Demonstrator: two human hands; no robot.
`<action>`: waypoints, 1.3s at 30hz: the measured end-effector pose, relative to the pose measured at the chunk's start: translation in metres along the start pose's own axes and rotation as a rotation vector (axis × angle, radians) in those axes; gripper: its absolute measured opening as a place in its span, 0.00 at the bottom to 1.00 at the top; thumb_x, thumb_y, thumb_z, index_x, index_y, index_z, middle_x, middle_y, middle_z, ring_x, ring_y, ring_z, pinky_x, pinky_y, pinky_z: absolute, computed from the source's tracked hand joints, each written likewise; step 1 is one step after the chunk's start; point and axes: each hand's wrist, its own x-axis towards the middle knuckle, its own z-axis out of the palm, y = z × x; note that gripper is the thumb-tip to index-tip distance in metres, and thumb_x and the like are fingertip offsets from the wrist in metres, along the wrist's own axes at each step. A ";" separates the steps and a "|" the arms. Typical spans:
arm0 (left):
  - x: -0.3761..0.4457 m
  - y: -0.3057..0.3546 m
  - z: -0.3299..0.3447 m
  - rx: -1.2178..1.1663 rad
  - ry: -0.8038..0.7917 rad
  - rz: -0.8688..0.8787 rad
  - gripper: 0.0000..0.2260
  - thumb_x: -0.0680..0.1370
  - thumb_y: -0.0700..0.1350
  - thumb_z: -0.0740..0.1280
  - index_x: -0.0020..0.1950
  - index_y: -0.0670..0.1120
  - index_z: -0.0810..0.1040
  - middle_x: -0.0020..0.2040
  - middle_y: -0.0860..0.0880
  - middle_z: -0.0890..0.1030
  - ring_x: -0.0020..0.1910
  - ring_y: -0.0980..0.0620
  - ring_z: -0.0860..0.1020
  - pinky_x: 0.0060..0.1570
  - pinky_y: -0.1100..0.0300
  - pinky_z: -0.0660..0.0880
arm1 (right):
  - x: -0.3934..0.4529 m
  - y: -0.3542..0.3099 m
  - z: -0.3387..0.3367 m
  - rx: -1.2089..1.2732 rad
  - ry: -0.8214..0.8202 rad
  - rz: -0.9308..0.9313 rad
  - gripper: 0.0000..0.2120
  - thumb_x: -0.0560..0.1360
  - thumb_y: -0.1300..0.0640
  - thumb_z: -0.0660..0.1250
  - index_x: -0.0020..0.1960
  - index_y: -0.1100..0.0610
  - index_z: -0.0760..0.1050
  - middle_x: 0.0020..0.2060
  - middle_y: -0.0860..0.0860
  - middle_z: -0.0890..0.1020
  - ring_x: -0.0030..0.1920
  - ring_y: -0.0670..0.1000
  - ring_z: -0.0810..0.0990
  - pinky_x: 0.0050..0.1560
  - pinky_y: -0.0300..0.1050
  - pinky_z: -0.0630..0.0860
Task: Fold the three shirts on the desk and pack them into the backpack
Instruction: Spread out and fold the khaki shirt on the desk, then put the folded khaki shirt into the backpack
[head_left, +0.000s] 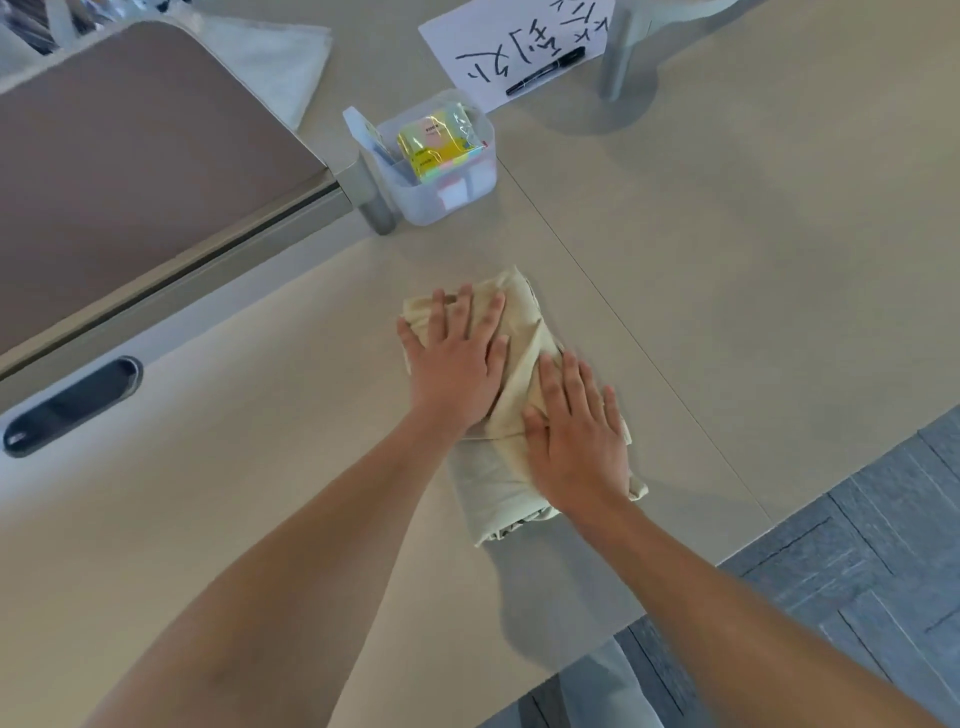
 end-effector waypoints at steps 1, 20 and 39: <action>0.001 0.000 0.007 0.008 0.029 0.006 0.25 0.85 0.60 0.43 0.84 0.61 0.50 0.85 0.49 0.55 0.83 0.41 0.53 0.74 0.27 0.53 | 0.000 0.001 0.004 0.000 0.015 0.010 0.30 0.86 0.43 0.46 0.86 0.50 0.47 0.85 0.52 0.53 0.84 0.53 0.50 0.83 0.59 0.51; 0.026 0.000 0.015 0.033 0.124 0.241 0.24 0.86 0.59 0.47 0.83 0.58 0.59 0.84 0.49 0.57 0.81 0.40 0.60 0.75 0.31 0.54 | -0.007 -0.006 0.006 -0.001 0.016 0.288 0.34 0.83 0.35 0.38 0.86 0.47 0.48 0.85 0.50 0.50 0.85 0.51 0.44 0.83 0.61 0.45; -0.079 0.000 0.005 -0.944 0.133 -0.845 0.31 0.68 0.61 0.72 0.65 0.45 0.75 0.62 0.45 0.79 0.62 0.43 0.76 0.64 0.44 0.75 | 0.025 0.001 -0.054 0.347 -0.186 0.355 0.37 0.72 0.27 0.67 0.72 0.49 0.69 0.63 0.47 0.72 0.63 0.56 0.76 0.60 0.55 0.74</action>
